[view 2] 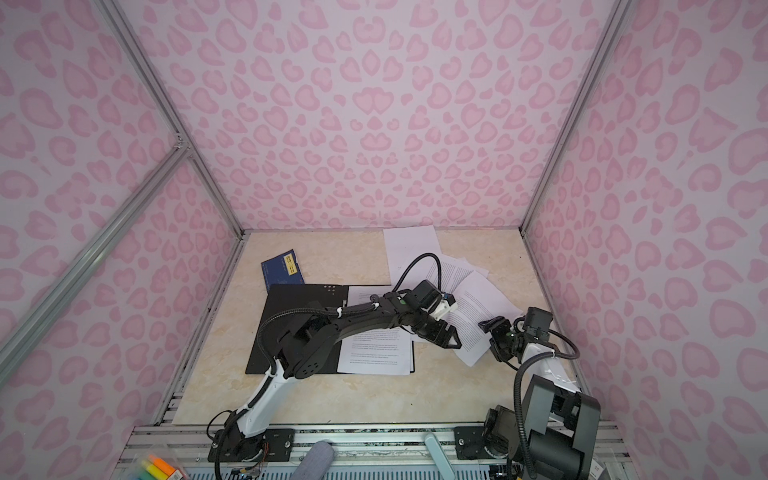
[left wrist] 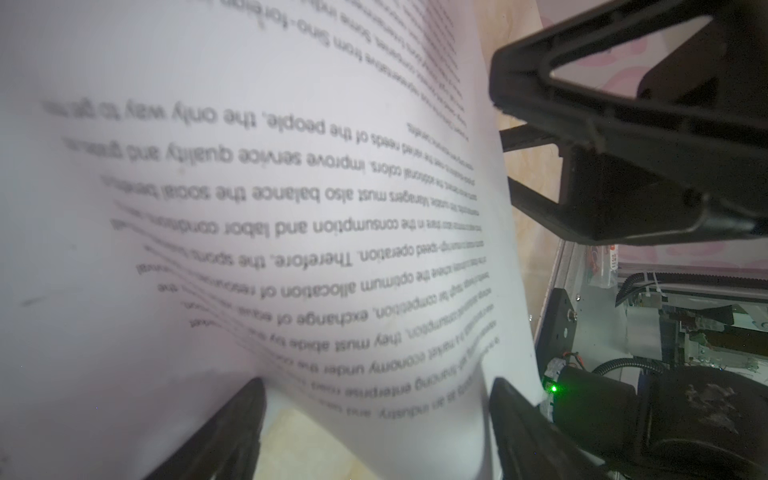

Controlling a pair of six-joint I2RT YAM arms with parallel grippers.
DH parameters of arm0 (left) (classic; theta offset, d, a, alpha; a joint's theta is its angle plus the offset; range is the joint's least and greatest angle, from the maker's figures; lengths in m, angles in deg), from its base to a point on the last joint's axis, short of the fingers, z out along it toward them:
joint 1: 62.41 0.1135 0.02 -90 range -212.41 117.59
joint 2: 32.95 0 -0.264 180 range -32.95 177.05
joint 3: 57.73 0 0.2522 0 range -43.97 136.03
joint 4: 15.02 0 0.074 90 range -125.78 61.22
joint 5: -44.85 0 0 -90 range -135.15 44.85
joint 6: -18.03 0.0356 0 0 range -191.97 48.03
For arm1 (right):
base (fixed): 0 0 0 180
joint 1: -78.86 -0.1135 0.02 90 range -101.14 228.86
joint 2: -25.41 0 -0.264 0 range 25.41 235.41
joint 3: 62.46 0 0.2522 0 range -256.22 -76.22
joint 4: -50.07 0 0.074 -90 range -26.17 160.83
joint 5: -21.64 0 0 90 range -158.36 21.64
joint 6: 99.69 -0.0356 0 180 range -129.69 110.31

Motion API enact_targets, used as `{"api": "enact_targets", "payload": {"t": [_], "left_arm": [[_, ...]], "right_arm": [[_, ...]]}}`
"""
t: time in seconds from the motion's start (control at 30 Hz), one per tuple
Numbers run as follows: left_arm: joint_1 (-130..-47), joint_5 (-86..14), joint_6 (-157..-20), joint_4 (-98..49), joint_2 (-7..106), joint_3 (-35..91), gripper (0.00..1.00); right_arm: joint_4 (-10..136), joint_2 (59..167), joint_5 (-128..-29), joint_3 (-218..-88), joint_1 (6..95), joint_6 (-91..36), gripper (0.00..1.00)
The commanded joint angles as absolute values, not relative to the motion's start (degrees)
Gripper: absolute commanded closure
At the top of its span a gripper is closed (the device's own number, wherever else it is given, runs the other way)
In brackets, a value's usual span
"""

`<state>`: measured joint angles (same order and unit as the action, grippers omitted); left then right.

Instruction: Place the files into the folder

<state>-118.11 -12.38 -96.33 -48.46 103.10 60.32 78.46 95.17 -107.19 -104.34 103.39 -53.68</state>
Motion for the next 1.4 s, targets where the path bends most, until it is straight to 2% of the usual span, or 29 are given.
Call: {"api": "enact_targets", "payload": {"t": [0.0,0.3,0.57,0.77,0.97,1.37], "left_arm": [[-118.0,-19.4,-96.7,-55.5,104.8,59.3,0.14],[-118.0,-19.6,-96.7,-55.5,104.7,59.0,0.14],[-117.8,-19.3,-96.6,-55.7,104.8,59.0,0.14],[-117.7,-19.2,-96.7,-55.7,105.3,59.3,0.14],[-117.6,-19.1,-96.7,-55.7,105.4,59.2,0.14],[-117.5,-19.1,-97.0,-55.3,105.1,59.0,0.14]], "right_arm": [[81.4,93.9,-106.0,-105.3,103.3,-54.0,0.37],[84.4,91.1,-104.1,-107.3,103.3,-54.7,0.53],[83.5,89.5,-103.4,-109.0,103.5,-54.4,0.59],[84.0,89.2,-102.7,-108.9,103.4,-53.6,0.70],[85.5,89.5,-100.4,-109.7,103.6,-51.3,0.73],[86.4,90.5,-100.1,-110.6,104.7,-49.9,0.89]]}}
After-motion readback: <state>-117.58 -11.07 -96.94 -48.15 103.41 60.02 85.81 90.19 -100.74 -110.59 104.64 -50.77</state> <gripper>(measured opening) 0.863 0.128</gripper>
